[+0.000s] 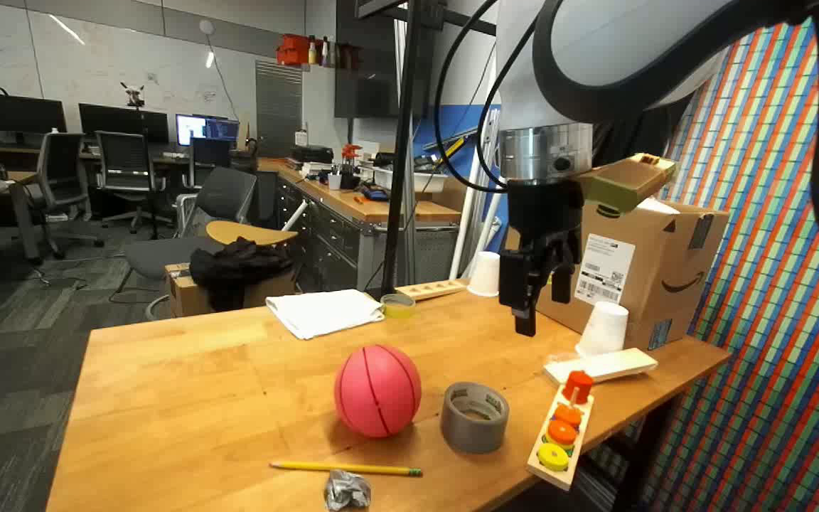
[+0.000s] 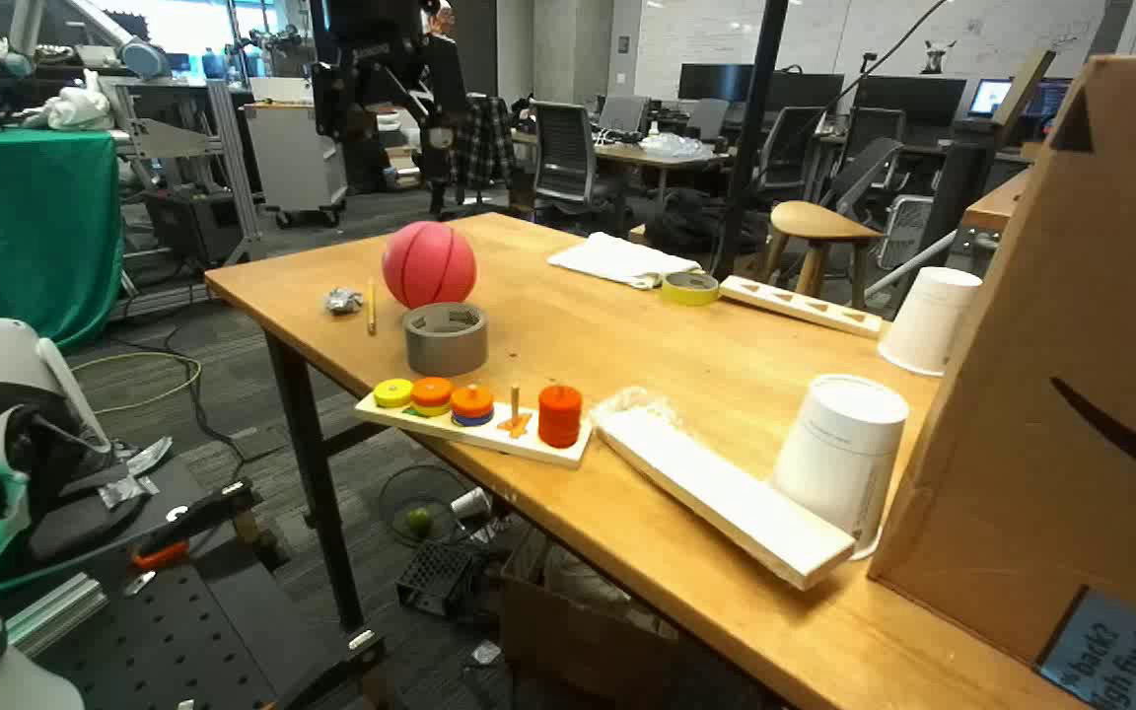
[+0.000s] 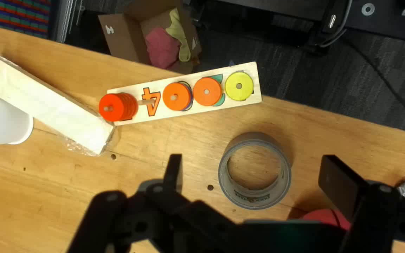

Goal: Push the ball to the right

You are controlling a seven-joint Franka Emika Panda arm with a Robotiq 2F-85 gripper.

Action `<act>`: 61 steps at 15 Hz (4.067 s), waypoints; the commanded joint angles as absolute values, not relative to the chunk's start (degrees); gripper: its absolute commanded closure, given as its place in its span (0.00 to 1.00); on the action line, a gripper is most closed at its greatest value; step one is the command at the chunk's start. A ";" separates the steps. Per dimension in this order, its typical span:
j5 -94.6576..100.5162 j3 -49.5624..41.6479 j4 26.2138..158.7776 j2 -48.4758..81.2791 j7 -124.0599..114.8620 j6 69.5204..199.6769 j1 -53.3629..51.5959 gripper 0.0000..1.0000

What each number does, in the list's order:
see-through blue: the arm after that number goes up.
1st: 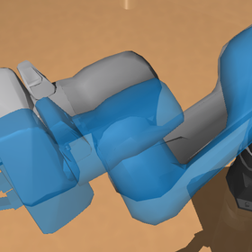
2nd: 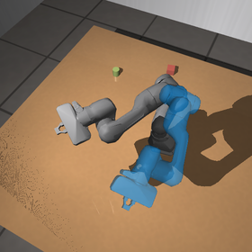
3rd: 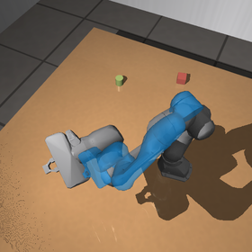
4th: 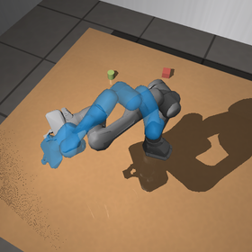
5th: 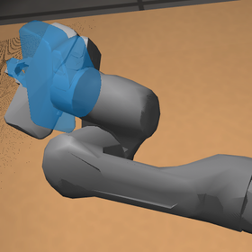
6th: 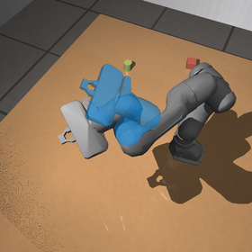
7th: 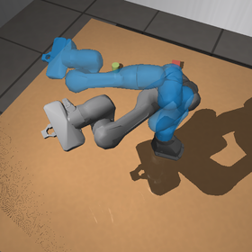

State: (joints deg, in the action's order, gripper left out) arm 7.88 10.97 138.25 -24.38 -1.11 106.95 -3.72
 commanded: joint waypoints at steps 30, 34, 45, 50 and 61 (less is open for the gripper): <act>-4.34 15.86 136.26 -17.24 1.78 120.54 -18.15 0.00; -6.77 18.98 133.47 -10.67 4.72 129.76 -22.08 0.00; -6.93 19.39 119.57 9.98 9.64 128.05 -20.18 0.00; -7.91 16.49 116.08 13.21 8.98 118.31 -15.24 0.00; 10.49 6.44 126.97 -5.79 -3.68 122.47 -7.47 0.00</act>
State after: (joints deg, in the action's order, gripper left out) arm 4.37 6.87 120.39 2.26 0.81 119.00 -7.80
